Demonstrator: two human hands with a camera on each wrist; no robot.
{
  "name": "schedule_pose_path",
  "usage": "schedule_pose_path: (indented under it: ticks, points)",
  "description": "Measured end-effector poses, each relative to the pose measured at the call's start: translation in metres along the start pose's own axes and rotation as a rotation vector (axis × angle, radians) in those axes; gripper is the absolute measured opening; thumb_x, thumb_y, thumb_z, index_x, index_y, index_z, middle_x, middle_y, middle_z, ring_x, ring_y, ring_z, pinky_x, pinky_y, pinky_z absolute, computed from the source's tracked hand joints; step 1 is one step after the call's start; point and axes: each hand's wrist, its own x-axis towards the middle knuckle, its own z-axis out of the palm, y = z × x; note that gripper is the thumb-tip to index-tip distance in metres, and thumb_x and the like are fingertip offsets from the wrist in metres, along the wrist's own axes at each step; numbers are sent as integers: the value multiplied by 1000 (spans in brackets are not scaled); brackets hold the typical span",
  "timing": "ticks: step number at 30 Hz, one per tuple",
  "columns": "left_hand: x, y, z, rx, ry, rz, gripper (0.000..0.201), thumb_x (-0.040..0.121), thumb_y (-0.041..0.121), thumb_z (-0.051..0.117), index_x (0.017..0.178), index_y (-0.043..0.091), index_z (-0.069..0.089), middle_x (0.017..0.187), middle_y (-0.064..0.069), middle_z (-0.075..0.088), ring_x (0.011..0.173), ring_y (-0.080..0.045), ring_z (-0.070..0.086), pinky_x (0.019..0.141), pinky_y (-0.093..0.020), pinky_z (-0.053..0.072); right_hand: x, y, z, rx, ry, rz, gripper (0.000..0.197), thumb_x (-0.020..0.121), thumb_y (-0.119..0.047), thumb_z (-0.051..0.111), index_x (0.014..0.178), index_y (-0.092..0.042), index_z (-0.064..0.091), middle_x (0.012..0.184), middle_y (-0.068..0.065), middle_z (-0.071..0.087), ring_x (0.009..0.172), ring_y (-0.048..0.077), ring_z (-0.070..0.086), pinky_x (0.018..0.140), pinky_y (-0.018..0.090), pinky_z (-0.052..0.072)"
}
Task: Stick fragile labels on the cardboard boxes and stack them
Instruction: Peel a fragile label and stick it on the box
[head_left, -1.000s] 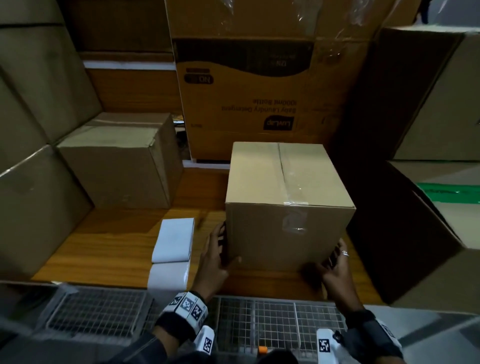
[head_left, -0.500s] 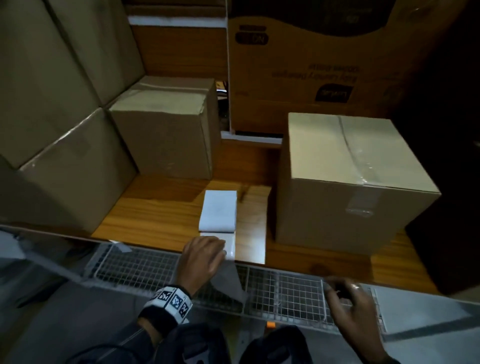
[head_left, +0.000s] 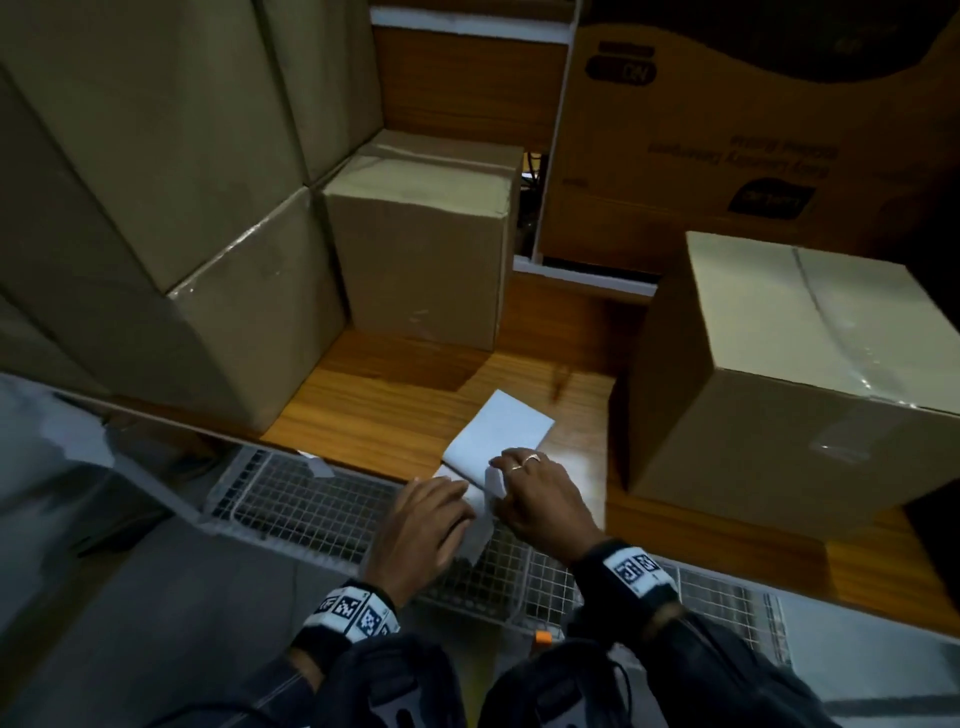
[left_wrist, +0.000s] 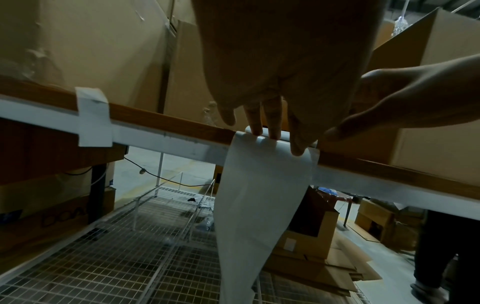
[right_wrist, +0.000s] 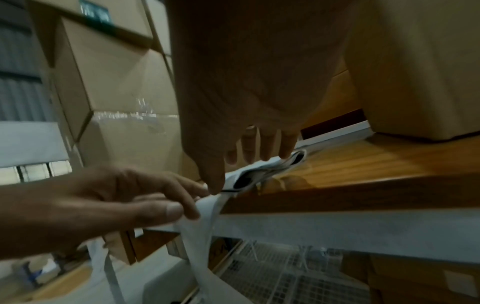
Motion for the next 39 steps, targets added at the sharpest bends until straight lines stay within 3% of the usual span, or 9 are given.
schedule_pose_path:
  ticks: [10, 16, 22, 25, 27, 29, 31, 34, 39]
  points:
    - [-13, -8, -7, -43, 46, -94, 27, 93, 21, 64, 119, 27, 68, 121, 11, 68, 122, -7, 57, 115, -42, 37, 18, -8, -4, 74, -82, 10, 44, 92, -36, 67, 133, -23, 58, 128, 0, 63, 113, 24, 60, 79, 34, 43]
    - [-8, -9, -8, -34, 68, -108, 30, 95, 22, 63, 124, 23, 65, 120, 5, 62, 113, -13, 57, 101, -34, 45, 28, -1, -42, 281, 165, 45, 32, 100, -34, 47, 124, -20, 64, 103, 1, 73, 88, 17, 70, 74, 41, 60]
    - [4, -5, -10, 15, 22, -138, 33, 84, 19, 78, 115, 26, 69, 125, 6, 66, 119, -12, 59, 105, -42, 46, 62, 24, -73, 454, 360, 193, 25, 104, -30, 49, 114, -13, 64, 99, 2, 67, 86, 16, 66, 69, 38, 60]
    - [6, -7, -12, 13, 46, -139, 30, 82, 17, 80, 110, 27, 71, 120, 8, 68, 116, -11, 60, 106, -37, 39, 79, 39, -80, 580, 397, 349, 16, 107, -18, 47, 117, -13, 59, 103, -3, 62, 86, 4, 61, 64, 14, 52]
    - [6, -12, -14, 20, 60, -147, 28, 83, 18, 79, 108, 27, 72, 118, 9, 69, 116, -10, 60, 107, -36, 37, 91, 55, -76, 623, 411, 467, 24, 108, -16, 44, 124, -8, 59, 112, 3, 64, 95, 14, 62, 71, 16, 50]
    - [6, -16, -16, 23, 73, -143, 25, 83, 20, 79, 107, 27, 73, 116, 9, 70, 115, -10, 60, 108, -38, 41, 103, 69, -67, 597, 436, 560, 30, 106, -17, 45, 129, -5, 60, 122, 16, 66, 111, 31, 63, 91, 39, 52]
    - [3, -19, -17, 14, 85, -129, 25, 82, 19, 81, 104, 26, 73, 113, 9, 70, 112, -11, 61, 105, -39, 44, 113, 80, -58, 548, 415, 651, 33, 104, -15, 48, 132, -1, 57, 130, 25, 62, 122, 41, 58, 103, 46, 45]
    - [-2, -21, -18, 29, 102, -110, 27, 78, 20, 85, 103, 25, 76, 113, 9, 71, 111, -12, 62, 103, -40, 47, 120, 86, -48, 492, 369, 709, 40, 98, -8, 56, 136, 5, 53, 135, 29, 57, 125, 43, 54, 101, 43, 43]
    - [-9, -28, -13, -14, 118, -127, 23, 85, 22, 80, 107, 24, 76, 119, 8, 70, 117, -10, 59, 104, -34, 41, 116, 84, -35, 331, 289, 682, 27, 90, -12, 66, 109, 5, 58, 119, 29, 60, 114, 43, 55, 87, 39, 37]
